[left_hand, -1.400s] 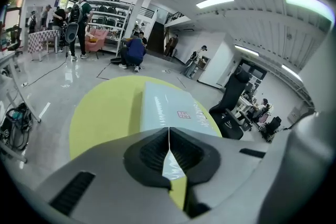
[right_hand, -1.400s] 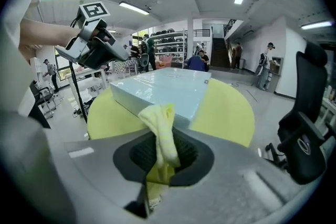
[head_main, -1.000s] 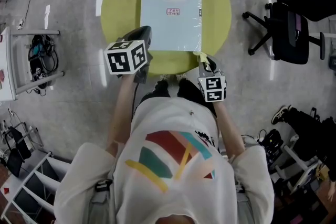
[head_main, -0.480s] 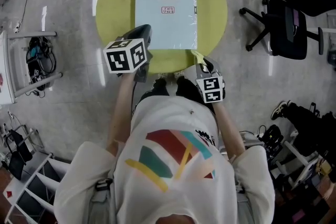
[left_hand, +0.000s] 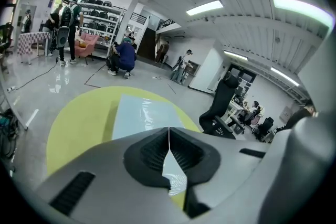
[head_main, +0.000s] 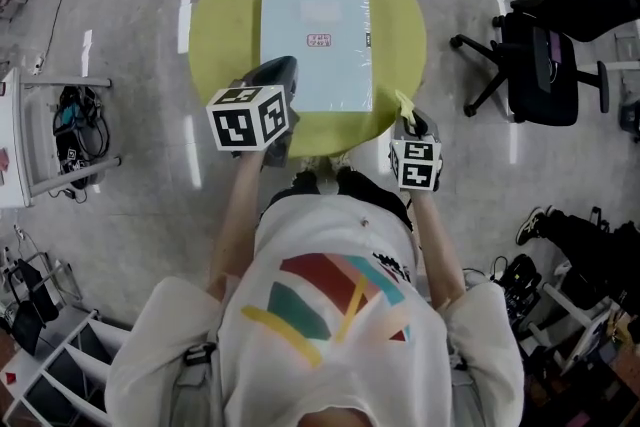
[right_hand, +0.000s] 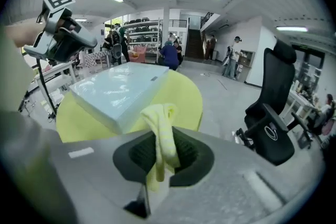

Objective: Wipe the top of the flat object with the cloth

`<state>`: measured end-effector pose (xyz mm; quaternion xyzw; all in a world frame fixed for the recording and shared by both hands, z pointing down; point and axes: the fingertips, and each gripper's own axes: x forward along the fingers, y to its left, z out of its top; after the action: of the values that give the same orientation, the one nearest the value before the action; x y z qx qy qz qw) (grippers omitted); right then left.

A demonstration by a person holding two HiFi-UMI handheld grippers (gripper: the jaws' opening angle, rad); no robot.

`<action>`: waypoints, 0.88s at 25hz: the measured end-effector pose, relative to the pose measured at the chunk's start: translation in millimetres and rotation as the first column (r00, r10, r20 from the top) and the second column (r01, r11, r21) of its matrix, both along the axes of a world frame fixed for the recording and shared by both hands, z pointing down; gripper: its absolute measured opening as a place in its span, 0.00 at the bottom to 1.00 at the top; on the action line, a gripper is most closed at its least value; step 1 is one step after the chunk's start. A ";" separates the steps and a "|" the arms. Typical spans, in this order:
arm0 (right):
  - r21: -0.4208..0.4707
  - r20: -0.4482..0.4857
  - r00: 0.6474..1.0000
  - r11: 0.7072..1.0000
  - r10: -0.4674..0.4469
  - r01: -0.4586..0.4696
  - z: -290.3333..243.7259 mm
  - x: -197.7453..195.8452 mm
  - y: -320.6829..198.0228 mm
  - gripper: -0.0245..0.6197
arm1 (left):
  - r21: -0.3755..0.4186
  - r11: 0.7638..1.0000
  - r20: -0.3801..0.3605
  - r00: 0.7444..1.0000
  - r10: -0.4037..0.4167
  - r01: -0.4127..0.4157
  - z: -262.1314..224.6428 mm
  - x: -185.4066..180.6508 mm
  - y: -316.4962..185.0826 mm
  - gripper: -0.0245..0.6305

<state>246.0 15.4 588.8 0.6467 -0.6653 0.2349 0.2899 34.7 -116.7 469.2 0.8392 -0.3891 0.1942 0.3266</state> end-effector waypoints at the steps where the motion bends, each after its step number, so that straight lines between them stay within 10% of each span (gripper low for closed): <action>1: 0.036 -0.006 1.000 0.999 0.011 -0.011 -12.2 5.8 -11.2 0.08 | 0.014 1.000 -0.003 1.000 -0.003 0.003 -5.5 0.6 -1.3 0.06; 10: 0.396 0.020 0.999 0.917 0.043 -0.047 -177.3 4.3 -118.0 0.08 | 0.284 0.955 -0.078 0.995 -0.063 0.082 -112.5 5.7 -21.8 0.06; 22: 0.704 -0.060 0.984 0.692 -0.169 0.161 -353.2 -102.5 -111.8 0.08 | 0.656 0.726 -0.195 0.976 -0.101 0.206 -253.3 -6.9 0.2 0.06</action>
<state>143.5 -96.4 235.6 0.6446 -0.7611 -0.0609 0.0375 27.8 -116.6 215.9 0.8768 -0.4763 -0.0487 0.0442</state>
